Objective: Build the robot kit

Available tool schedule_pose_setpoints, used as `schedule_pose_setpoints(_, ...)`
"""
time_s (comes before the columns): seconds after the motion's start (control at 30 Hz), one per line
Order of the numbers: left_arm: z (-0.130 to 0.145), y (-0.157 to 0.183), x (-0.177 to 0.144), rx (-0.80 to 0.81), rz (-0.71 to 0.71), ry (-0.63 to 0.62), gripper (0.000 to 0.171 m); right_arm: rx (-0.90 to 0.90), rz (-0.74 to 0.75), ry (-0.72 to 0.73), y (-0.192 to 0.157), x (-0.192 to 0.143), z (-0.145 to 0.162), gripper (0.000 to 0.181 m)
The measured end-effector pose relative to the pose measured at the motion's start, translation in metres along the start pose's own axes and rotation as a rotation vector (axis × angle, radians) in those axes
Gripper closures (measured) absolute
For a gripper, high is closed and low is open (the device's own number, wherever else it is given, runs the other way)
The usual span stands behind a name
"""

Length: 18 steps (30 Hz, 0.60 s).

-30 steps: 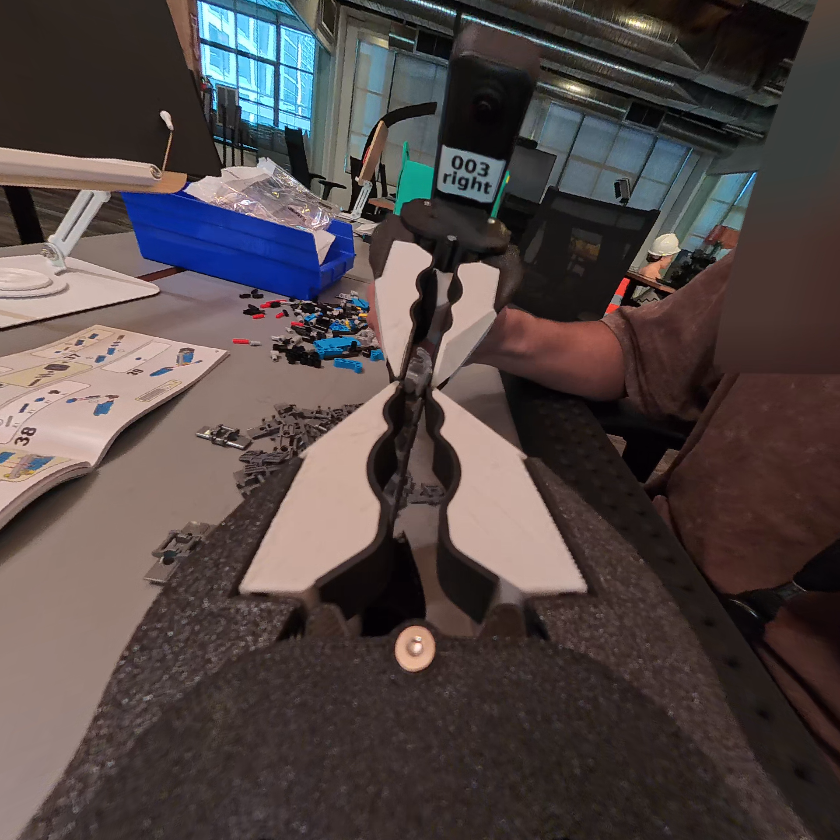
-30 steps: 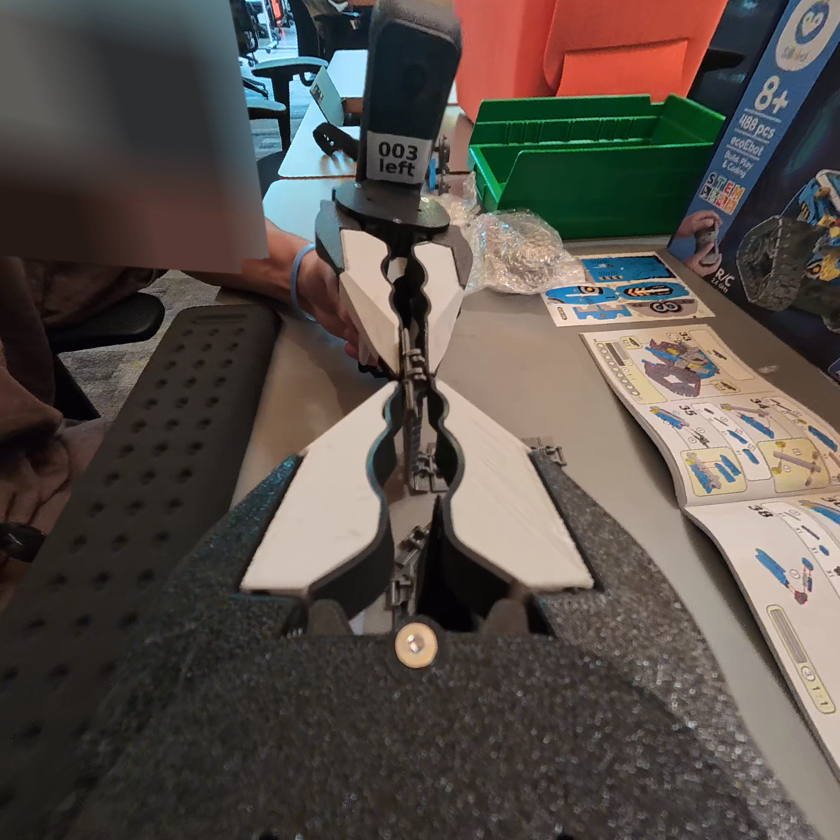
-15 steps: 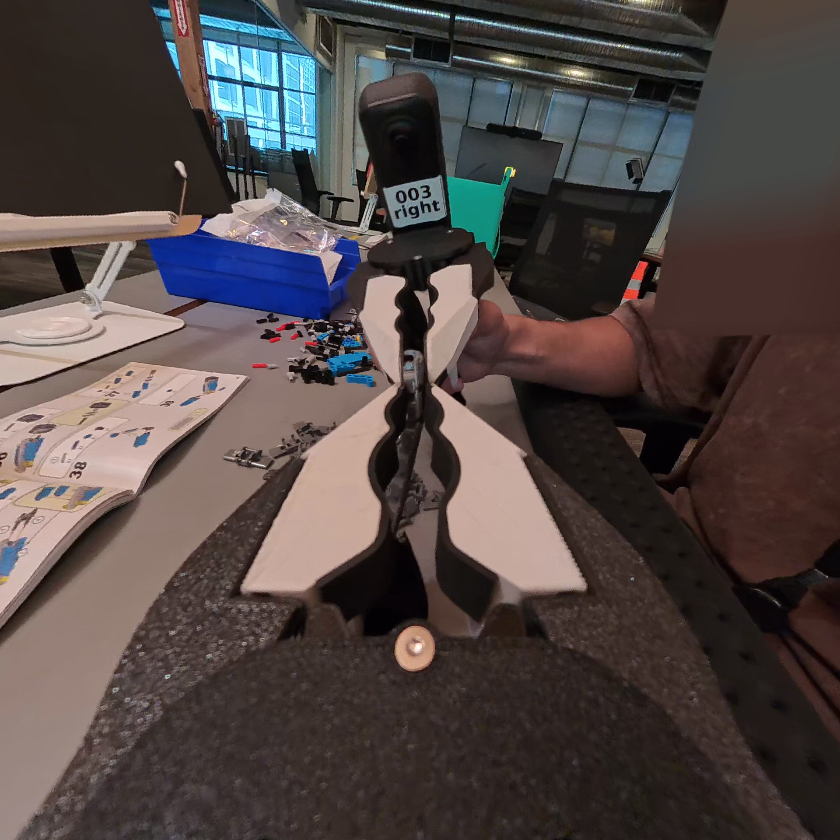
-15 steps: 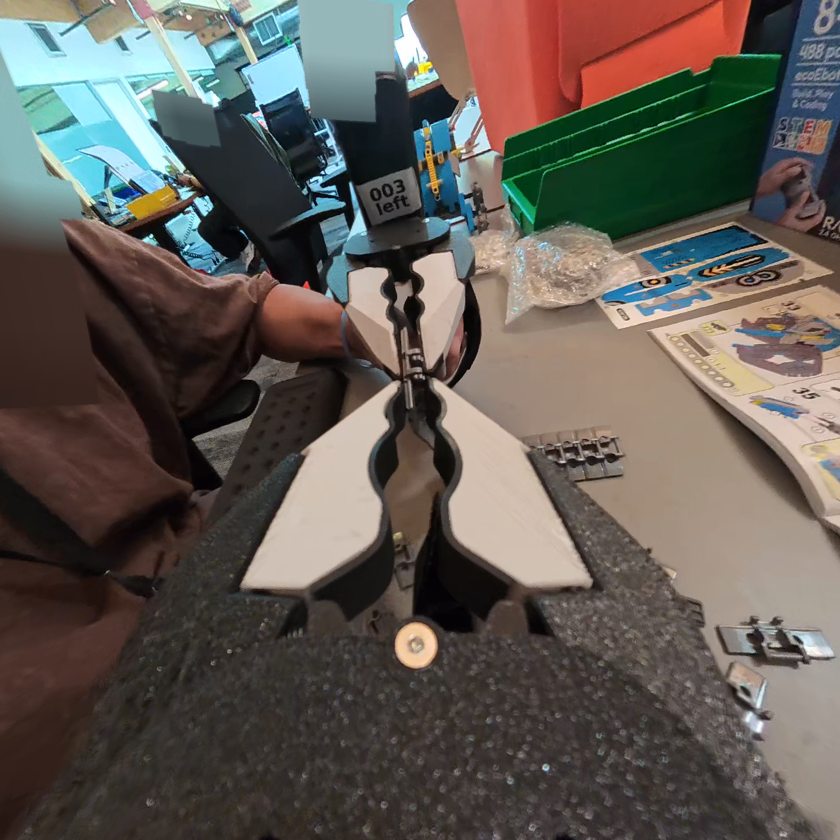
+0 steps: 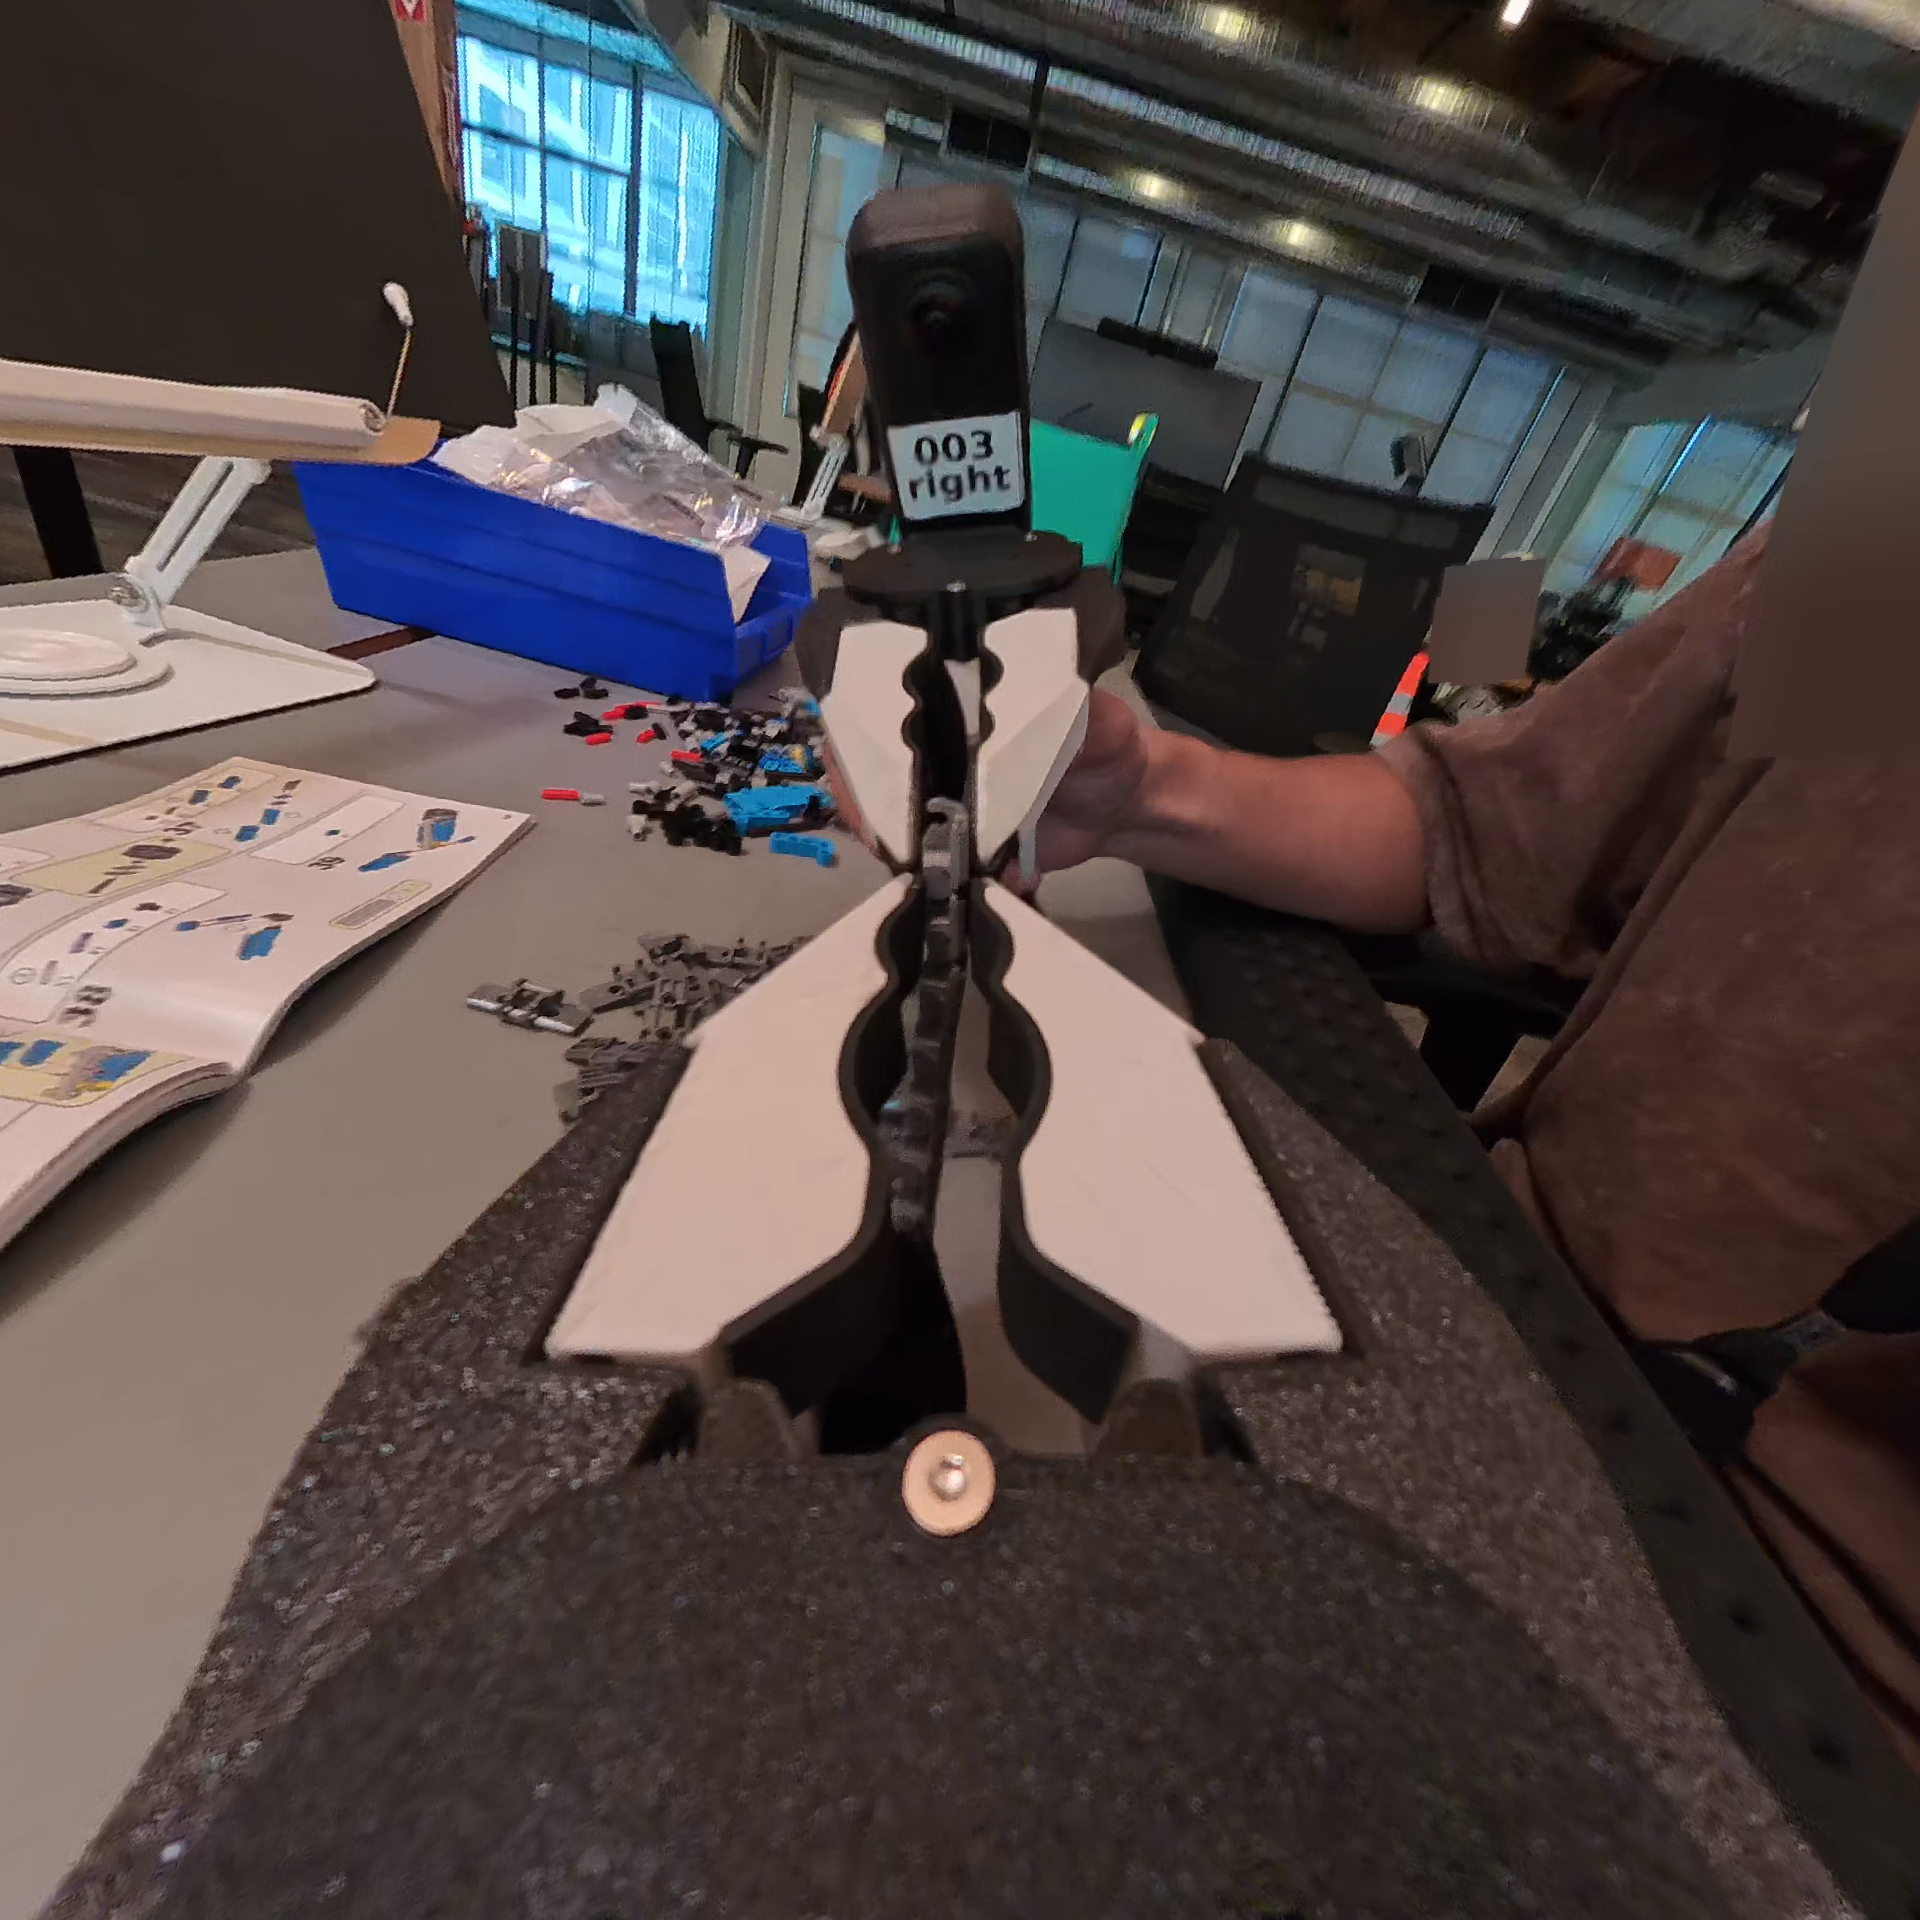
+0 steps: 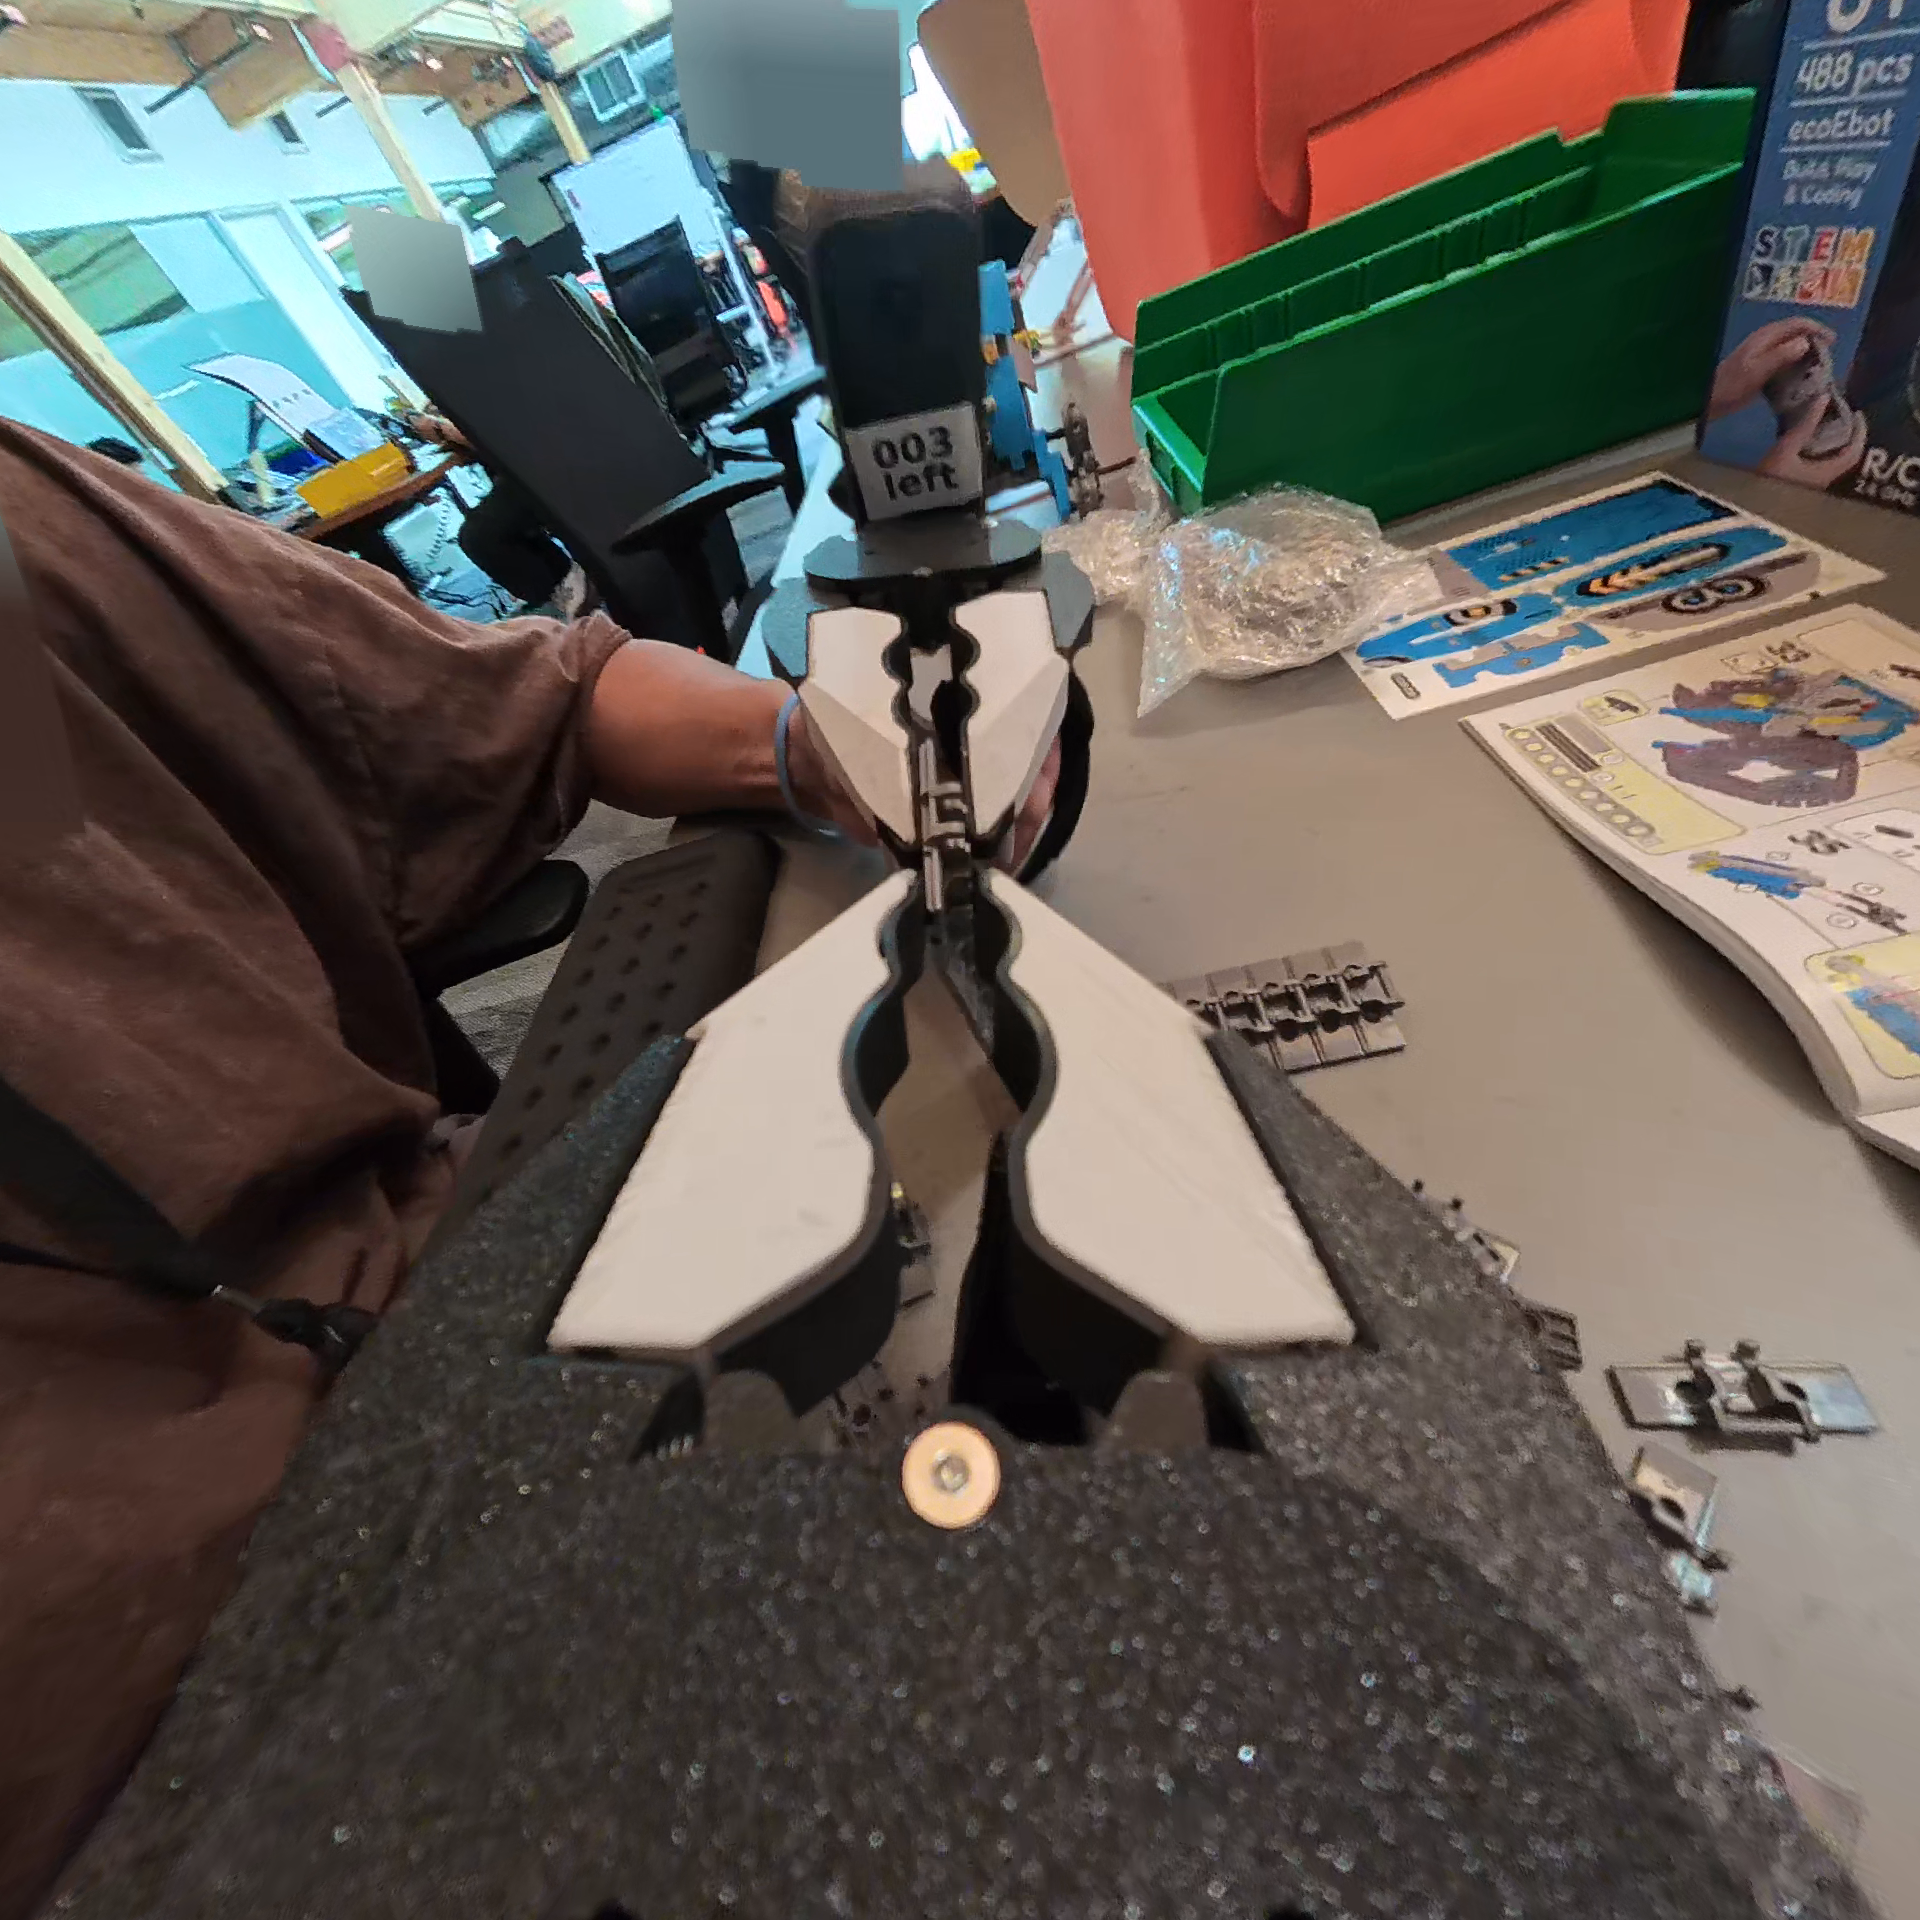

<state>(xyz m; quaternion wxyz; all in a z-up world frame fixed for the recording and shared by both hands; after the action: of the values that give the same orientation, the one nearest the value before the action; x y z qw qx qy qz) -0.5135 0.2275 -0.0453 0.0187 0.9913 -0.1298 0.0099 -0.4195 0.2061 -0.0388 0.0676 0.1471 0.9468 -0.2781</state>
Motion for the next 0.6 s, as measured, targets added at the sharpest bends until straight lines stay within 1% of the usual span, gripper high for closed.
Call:
schedule_pose_setpoints(0.07,-0.001,-0.004,-0.006,0.062,-0.024,-0.045,0.165,0.010,0.062,-0.017,0.009,-0.001,0.003,0.161)
schedule_pose_setpoints(0.13,-0.006,-0.008,-0.015,0.119,-0.032,-0.061,0.165,0.039,0.062,-0.075,0.009,-0.004,0.010,0.161)
schedule_pose_setpoints(0.2,-0.004,-0.009,-0.020,0.224,-0.042,-0.130,0.165,0.045,0.025,-0.251,0.002,-0.004,0.033,0.160)
schedule_pose_setpoints(0.27,0.002,-0.006,-0.021,0.289,-0.043,-0.179,0.165,-0.015,0.053,-0.453,-0.001,-0.001,0.065,0.160)
schedule_pose_setpoints(0.3,0.006,-0.004,-0.020,0.311,-0.047,-0.196,0.165,-0.054,0.079,-0.506,-0.002,0.001,0.076,0.161)
schedule_pose_setpoints(0.4,0.011,0.000,-0.020,0.376,-0.071,-0.212,0.164,-0.174,0.145,-0.566,-0.006,0.011,0.092,0.165)
schedule_pose_setpoints(0.5,0.015,0.005,-0.019,0.426,-0.068,-0.247,0.164,-0.262,0.167,-0.597,-0.009,0.018,0.097,0.169)
schedule_pose_setpoints(0.6,0.014,0.009,-0.017,0.429,-0.054,-0.243,0.165,-0.356,0.196,-0.595,-0.011,0.022,0.097,0.170)
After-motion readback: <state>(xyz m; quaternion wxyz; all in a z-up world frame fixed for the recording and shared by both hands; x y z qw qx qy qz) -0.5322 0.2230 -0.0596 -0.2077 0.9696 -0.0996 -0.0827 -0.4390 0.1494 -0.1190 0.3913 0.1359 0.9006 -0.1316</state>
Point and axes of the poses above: each gripper's, where its closed fingertips meet, x out along the fingers, z out of its underside, y = z × x across the jaws, the point moved 5 cm from there along -x, back along the fingers, and after that the axes turned 12 degrees about x, right-handed, at the moved point
